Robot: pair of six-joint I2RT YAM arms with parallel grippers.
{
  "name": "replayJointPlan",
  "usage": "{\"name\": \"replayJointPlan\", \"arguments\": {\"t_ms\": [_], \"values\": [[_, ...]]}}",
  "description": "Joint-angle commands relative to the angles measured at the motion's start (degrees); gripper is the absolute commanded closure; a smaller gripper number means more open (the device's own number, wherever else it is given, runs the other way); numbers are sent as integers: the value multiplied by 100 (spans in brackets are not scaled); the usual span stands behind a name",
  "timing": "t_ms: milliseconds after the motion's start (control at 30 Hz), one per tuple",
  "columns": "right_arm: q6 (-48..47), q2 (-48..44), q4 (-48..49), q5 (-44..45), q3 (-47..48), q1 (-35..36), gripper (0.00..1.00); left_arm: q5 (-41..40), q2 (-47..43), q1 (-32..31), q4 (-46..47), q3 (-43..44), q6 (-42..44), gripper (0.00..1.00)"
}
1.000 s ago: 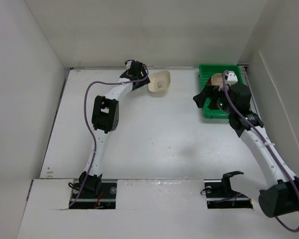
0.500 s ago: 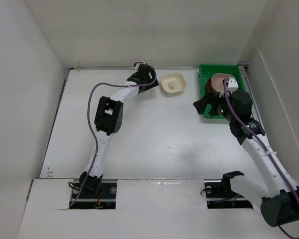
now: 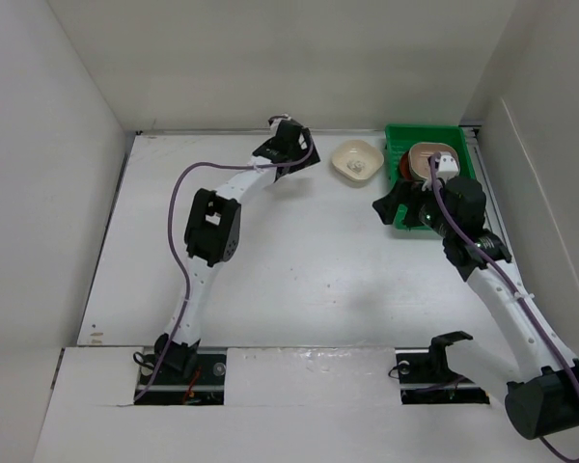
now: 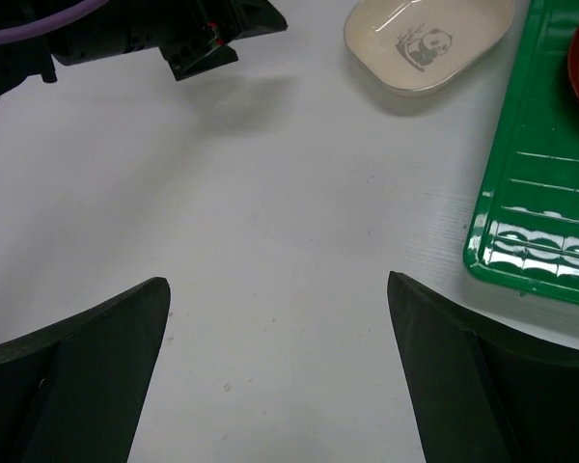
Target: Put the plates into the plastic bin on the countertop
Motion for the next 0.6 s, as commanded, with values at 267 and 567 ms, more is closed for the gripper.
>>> {"name": "replayJointPlan", "arguments": {"t_ms": [267,567], "values": [[-20,-270,42,-105,-18,-208,0,421,384,-589,1020,950,79,4],[147,-859,-187,-456,-18,-103,0,-106,1290,-765,1003,1813,-158,9]]}}
